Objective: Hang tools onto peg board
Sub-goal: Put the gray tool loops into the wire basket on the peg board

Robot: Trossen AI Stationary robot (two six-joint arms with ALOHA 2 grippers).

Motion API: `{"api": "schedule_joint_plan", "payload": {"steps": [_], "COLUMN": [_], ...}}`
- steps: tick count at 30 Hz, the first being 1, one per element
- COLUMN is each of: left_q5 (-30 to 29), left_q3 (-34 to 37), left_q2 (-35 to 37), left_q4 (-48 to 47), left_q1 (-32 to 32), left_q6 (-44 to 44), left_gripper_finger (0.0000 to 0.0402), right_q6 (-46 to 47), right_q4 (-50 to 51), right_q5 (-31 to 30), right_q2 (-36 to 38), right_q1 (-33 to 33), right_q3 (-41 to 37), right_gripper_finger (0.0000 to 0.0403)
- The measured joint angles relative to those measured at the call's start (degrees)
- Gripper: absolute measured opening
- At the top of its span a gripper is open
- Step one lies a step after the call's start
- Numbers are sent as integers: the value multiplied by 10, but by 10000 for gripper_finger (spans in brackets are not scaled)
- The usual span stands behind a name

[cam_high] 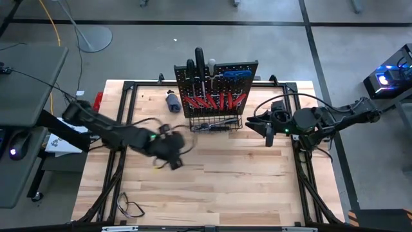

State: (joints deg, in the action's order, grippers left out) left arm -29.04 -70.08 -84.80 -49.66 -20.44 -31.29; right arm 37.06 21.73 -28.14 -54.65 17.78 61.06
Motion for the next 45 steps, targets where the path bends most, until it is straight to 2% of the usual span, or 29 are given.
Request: {"api": "schedule_joint_plan", "payload": {"steps": [5,8,12,16,19,21,24,27,30,36,45], "left_q5": [-14,-45,-63,-41,20,58,100,171,219,239,224], "left_q3": [182,254,301,318,319,318,318,318,318,314,280], "left_q2": [124,194,261,282,274,261,236,204,164,82,-5], "left_q4": [5,16,19,64,151,203,259,309,363,448,418], "left_q1": [-54,-19,109,281,399,463,542,597,615,615,615], "left_q6": [-272,-367,-362,-268,-155,-114,-103,-121,-138,-190,-198], "left_gripper_finger": [2,1,0,8,25,42,72,102,128,170,209], "right_q6": [0,0,0,0,0,4,5,6,15,24,30], "right_q4": [3,3,3,3,3,3,2,2,2,2,3], "right_q5": [0,-9,-12,-13,-13,-13,-13,-13,-13,-13,-13], "right_q2": [0,0,0,0,0,0,0,0,-1,-2,-2], "right_q1": [0,0,-6,-12,-17,-17,-17,-17,-17,-17,-17], "right_q3": [0,0,0,0,0,0,0,0,0,0,0], "right_gripper_finger": [124,124,124,124,124,124,124,124,124,124,124]}}
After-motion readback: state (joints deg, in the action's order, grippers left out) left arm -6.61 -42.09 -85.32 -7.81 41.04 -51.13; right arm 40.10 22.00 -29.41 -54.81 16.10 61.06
